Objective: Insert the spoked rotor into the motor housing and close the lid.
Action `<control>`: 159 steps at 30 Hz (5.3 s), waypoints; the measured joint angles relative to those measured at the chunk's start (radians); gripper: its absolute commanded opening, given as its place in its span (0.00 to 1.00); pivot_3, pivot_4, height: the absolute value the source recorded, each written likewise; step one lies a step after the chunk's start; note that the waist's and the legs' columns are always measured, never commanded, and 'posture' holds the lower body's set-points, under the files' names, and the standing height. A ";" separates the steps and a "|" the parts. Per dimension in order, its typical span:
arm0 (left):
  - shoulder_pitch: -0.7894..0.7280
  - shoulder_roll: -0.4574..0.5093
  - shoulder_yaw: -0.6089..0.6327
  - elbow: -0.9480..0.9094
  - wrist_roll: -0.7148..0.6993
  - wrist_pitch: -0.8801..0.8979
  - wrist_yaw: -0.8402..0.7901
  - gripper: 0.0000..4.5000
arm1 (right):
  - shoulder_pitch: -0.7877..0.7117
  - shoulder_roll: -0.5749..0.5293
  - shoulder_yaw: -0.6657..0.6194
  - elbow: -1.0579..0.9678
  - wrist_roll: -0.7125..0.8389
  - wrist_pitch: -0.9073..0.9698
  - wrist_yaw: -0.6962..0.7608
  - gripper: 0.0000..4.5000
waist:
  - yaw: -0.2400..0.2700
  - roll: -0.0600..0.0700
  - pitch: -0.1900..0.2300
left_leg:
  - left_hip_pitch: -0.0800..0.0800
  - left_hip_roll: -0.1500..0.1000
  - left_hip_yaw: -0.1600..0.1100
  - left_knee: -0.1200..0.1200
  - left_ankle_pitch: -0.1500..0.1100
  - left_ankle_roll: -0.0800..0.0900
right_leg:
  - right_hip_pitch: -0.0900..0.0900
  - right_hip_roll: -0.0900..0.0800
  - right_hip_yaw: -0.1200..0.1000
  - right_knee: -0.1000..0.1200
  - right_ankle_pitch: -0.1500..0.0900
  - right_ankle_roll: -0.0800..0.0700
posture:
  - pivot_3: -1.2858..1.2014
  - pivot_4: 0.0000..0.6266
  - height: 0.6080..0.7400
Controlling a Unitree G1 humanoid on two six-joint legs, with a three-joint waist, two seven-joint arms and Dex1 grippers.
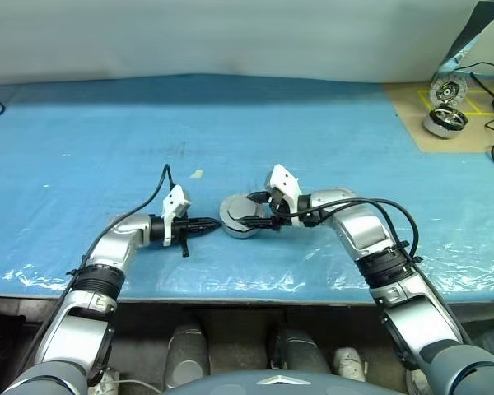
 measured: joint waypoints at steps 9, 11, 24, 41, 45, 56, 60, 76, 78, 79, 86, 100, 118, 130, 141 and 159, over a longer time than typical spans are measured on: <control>0.060 0.021 0.002 -0.159 -0.030 0.135 -0.005 0.00 | 0.001 -0.002 0.015 -0.001 -0.018 -0.024 -0.006 0.66 | 0.000 0.000 0.000 | 0.000 0.000 0.000 0.000 0.000 0.000 | 0.000 0.000 0.000 0.000 0.000 0.000 | 0.52 0.24 1.00; 0.068 0.026 0.002 -0.190 -0.034 0.158 -0.005 0.00 | 0.002 -0.002 0.026 0.003 -0.034 -0.045 -0.017 0.66 | -0.001 0.000 0.000 | 0.001 0.000 0.000 0.000 0.000 0.000 | 0.000 0.000 0.000 0.000 0.000 0.000 | 0.52 0.24 1.00; 0.059 0.054 0.012 -0.210 -0.069 0.213 -0.018 0.00 | 0.029 -0.003 0.029 0.055 -0.046 -0.140 -0.033 0.66 | -0.001 0.000 0.000 | 0.011 0.001 0.000 0.002 0.000 0.000 | 0.010 -0.002 0.002 -0.001 -0.003 -0.005 | 0.52 0.24 1.00; 0.060 -0.040 -0.006 -0.294 -0.083 0.240 0.075 0.00 | 0.121 0.000 -0.002 0.011 -0.034 -0.144 -0.064 0.66 | 0.018 0.003 -0.009 | 0.026 0.000 0.001 -0.011 0.000 0.000 | 0.027 -0.003 0.000 -0.017 -0.004 -0.004 | 0.52 0.24 1.00; 0.036 -0.045 -0.017 -0.240 -0.049 0.176 0.088 0.00 | 0.145 -0.004 0.002 0.020 -0.043 -0.224 -0.082 0.66 | 0.013 0.003 -0.009 | 0.026 0.000 0.001 -0.011 -0.001 0.001 | 0.028 -0.004 0.001 -0.017 -0.004 -0.004 | 0.52 0.24 1.00; 0.019 -0.051 -0.007 -0.181 -0.041 0.100 0.094 0.00 | 0.137 -0.003 -0.009 0.018 -0.008 -0.175 -0.076 0.66 | 0.012 0.003 -0.009 | 0.024 0.000 0.001 -0.012 -0.001 0.001 | 0.026 -0.004 0.001 -0.018 -0.004 -0.004 | 0.52 0.24 1.00; 0.023 -0.050 -0.013 -0.180 -0.029 0.079 0.086 0.00 | 0.128 -0.003 -0.007 0.014 -0.008 -0.162 -0.070 0.66 | 0.011 0.003 -0.009 | 0.024 0.000 0.001 -0.013 -0.001 0.001 | 0.025 -0.004 0.001 -0.018 -0.004 -0.003 | 0.52 0.24 1.00; 0.023 -0.045 -0.020 -0.182 -0.020 0.051 0.048 0.00 | 0.108 0.005 -0.017 -0.009 0.001 -0.123 -0.083 0.99 | 0.008 0.004 -0.008 | 0.020 -0.001 0.002 -0.014 -0.001 0.000 | 0.019 -0.004 0.001 -0.018 -0.004 -0.003 | 0.52 0.24 1.00; 0.023 -0.043 -0.020 -0.190 -0.021 0.060 0.047 0.00 | 0.108 0.004 -0.021 -0.016 0.005 -0.119 -0.078 0.99 | 0.009 0.004 -0.008 | 0.017 -0.001 0.002 -0.014 0.000 0.000 | 0.017 -0.004 0.001 -0.018 -0.004 -0.003 | 0.52 0.24 1.00; 0.023 -0.042 -0.021 -0.195 -0.021 0.065 0.047 0.00 | 0.109 0.002 -0.022 -0.023 0.007 -0.116 -0.077 0.99 | 0.009 0.004 -0.007 | 0.015 -0.001 0.002 -0.014 0.000 0.000 | 0.015 -0.004 0.001 -0.018 -0.004 -0.003 | 0.52 0.24 1.00; 0.014 -0.041 -0.026 -0.203 -0.022 0.085 0.038 0.00 | 0.131 -0.028 -0.067 -0.081 0.080 -0.066 -0.034 0.99 | 0.018 0.004 -0.006 | 0.007 -0.001 0.001 -0.013 0.000 0.000 | 0.009 -0.004 0.000 -0.017 -0.002 0.001 | 0.52 0.24 1.00; -0.042 -0.035 -0.035 -0.126 -0.018 0.075 0.006 0.00 | 0.095 -0.043 -0.476 0.095 0.476 0.546 -0.147 0.99 | 0.028 0.005 -0.005 | 0.007 0.000 0.000 -0.011 0.000 0.000 | 0.010 -0.003 -0.002 -0.016 -0.001 0.001 | 0.52 0.24 1.00; -0.083 -0.033 -0.033 -0.022 0.003 0.022 -0.032 0.00 | 0.154 0.060 -0.421 0.075 0.549 0.678 -0.184 0.99 | 0.026 0.005 -0.005 | 0.007 0.000 0.000 -0.008 0.000 0.000 | 0.011 -0.004 -0.003 -0.015 -0.003 -0.003 | 0.52 0.24 1.00; -0.098 -0.028 -0.026 0.006 0.011 0.013 -0.046 0.00 | 0.142 0.120 -0.464 0.134 0.547 0.628 -0.252 0.45 | 0.025 0.005 -0.005 | 0.008 0.001 0.000 -0.008 0.000 0.000 | 0.011 -0.004 -0.003 -0.015 -0.003 -0.003 | 0.52 0.24 1.00; -0.134 -0.022 -0.005 0.086 0.020 0.005 -0.066 0.00 | 0.140 0.145 -0.470 0.125 0.554 0.618 -0.268 0.27 | 0.024 0.005 -0.005 | 0.007 0.001 0.000 -0.008 0.000 0.000 | 0.011 -0.004 -0.003 -0.014 -0.003 -0.003 | 0.52 0.24 1.00; 0.034 0.064 0.237 -0.405 -0.388 0.616 0.065 0.00 | 0.019 0.330 -0.796 0.243 0.753 0.781 -0.520 0.27 | 0.026 0.006 0.000 | -0.011 0.001 -0.001 -0.006 -0.001 -0.002 | -0.006 -0.001 -0.007 -0.011 0.000 0.000 | 0.52 0.24 1.00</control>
